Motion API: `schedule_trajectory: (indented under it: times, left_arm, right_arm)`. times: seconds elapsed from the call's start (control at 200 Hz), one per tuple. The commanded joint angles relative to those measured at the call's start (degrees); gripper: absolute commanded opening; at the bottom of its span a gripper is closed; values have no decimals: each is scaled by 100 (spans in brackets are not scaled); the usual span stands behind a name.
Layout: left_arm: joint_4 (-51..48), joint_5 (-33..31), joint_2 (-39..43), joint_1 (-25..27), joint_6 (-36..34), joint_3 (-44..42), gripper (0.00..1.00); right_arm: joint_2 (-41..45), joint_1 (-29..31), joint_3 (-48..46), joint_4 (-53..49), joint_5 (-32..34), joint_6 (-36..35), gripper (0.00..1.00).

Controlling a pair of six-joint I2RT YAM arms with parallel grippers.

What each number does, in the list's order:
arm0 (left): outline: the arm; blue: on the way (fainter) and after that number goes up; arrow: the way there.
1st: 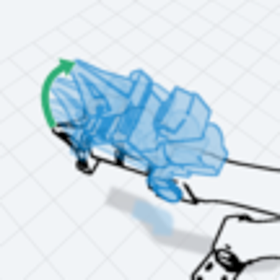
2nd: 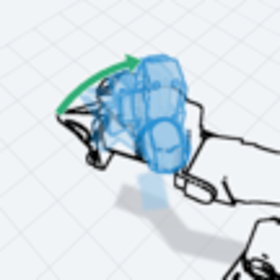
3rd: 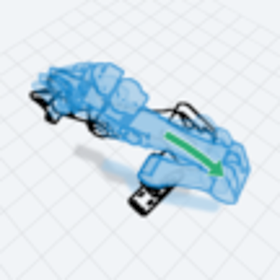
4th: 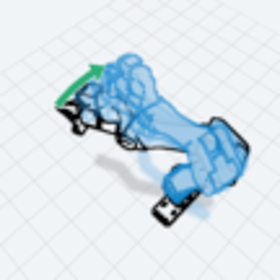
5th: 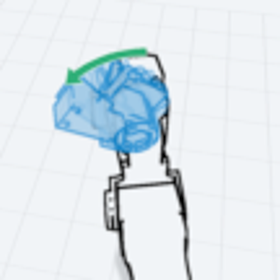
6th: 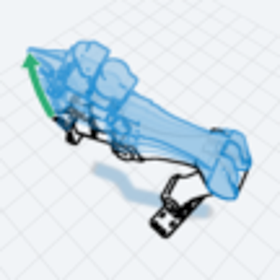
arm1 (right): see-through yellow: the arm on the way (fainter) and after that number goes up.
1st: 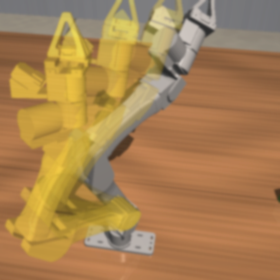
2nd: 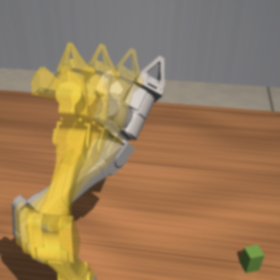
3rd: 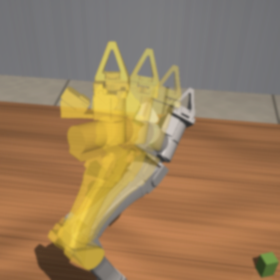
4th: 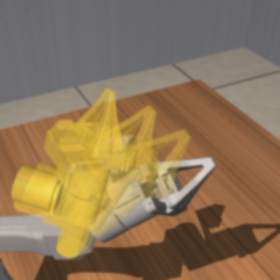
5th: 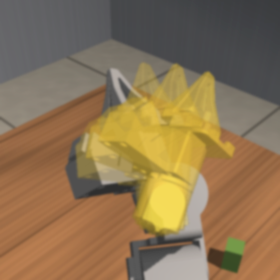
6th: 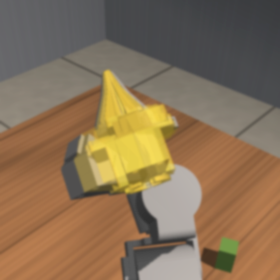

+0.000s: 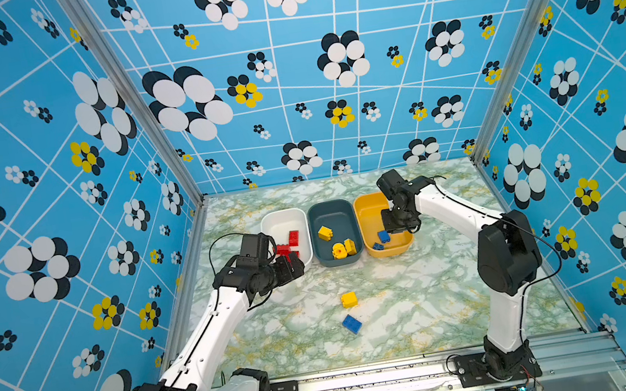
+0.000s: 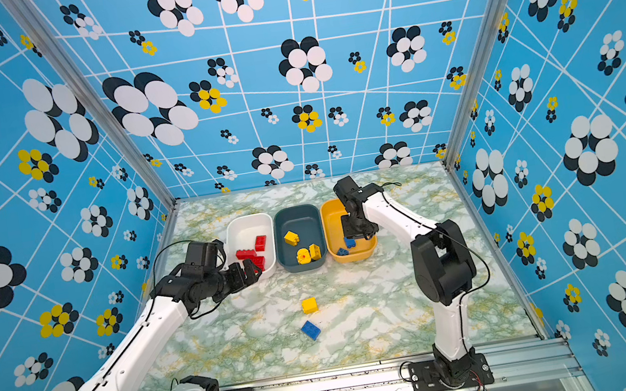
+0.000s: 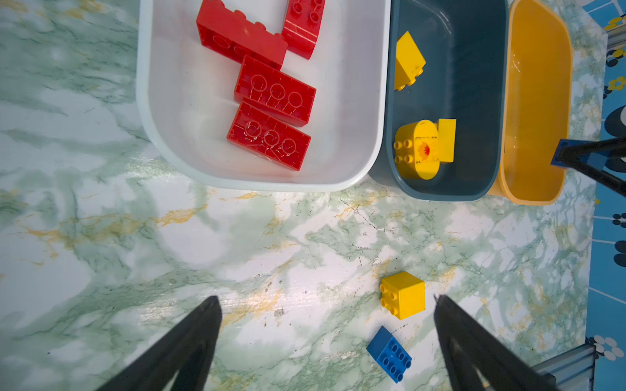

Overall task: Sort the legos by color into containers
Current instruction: 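Carry the blue brick over the yellow bin with the right gripper, then open the right gripper to drop the blue brick into the yellow bin, then move the right gripper back and lower it onto the yellow brick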

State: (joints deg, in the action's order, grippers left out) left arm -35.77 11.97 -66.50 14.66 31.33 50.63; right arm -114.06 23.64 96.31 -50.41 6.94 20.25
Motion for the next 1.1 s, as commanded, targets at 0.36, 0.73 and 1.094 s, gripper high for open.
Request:
schedule_trajectory:
  times: [0.36, 0.73, 1.094]
  left_arm:
    - [-233, -263, 120, 20, 119, -32, 99]
    - [-308, -330, 56, 20, 146, 61, 99]
    - [-255, -321, -131, 7, 72, 137, 99]
  right_arm:
    - [-1488, -227, 1768, -430, -24, -405, 46]
    - [-1406, -224, 1861, -463, -175, -387, 65]
    - [-617, -110, 1266, -410, -361, -293, 66]
